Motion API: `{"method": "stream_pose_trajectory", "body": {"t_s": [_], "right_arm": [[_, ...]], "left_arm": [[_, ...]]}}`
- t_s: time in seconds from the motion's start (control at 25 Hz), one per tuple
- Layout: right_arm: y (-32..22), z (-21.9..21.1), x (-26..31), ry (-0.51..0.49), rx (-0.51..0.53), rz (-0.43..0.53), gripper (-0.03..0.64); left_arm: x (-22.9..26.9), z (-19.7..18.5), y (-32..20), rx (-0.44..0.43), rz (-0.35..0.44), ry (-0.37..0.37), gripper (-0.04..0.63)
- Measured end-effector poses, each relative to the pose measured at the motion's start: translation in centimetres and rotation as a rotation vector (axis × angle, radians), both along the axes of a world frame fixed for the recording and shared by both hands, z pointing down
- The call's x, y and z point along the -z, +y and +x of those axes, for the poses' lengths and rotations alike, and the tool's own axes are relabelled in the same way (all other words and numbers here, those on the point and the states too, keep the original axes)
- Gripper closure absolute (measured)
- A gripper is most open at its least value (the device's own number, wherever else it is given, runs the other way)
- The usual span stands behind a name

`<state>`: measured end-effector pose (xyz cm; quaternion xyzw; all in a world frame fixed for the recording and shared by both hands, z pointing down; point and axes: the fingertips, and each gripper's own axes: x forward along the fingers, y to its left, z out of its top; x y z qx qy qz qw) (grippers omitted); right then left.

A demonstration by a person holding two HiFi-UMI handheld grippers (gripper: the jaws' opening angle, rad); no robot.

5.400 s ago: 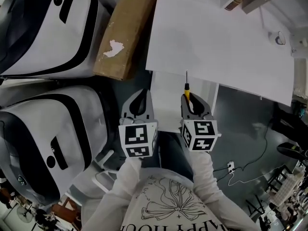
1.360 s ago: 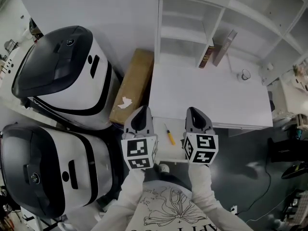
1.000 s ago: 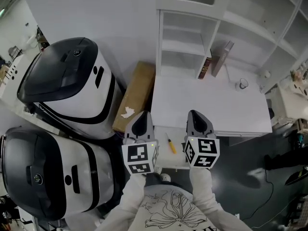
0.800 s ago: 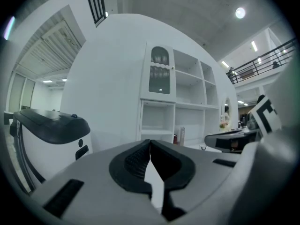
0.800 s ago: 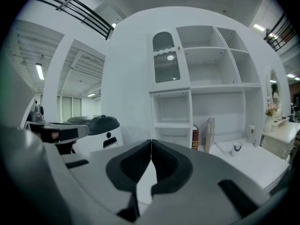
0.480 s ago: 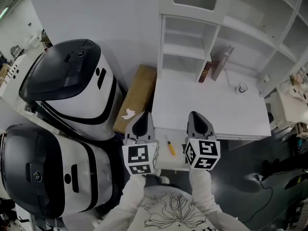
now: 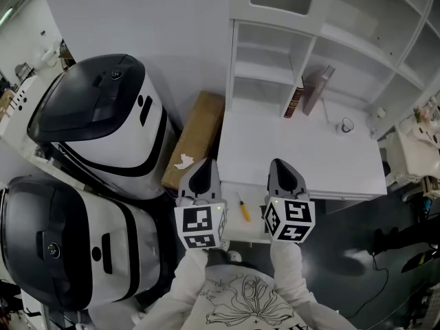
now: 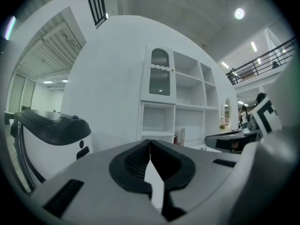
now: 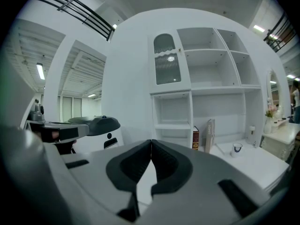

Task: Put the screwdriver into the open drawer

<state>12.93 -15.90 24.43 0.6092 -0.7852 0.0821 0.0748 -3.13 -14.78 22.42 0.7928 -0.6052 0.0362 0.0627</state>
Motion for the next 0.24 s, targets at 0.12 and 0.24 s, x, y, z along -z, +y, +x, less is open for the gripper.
{"method": "stream_pose_trajectory", "body": {"t_s": [0.12, 0.24], "right_arm": [[-0.04, -0.01, -0.03, 0.001, 0.0, -0.002, 0.612], [-0.07, -0.1, -0.02, 0.002, -0.001, -0.004, 0.612]], "left_arm": [[0.06, -0.12, -0.05, 0.0, 0.001, -0.001, 0.589], [0.07, -0.28, -0.12, -0.001, -0.001, -0.001, 0.589]]}}
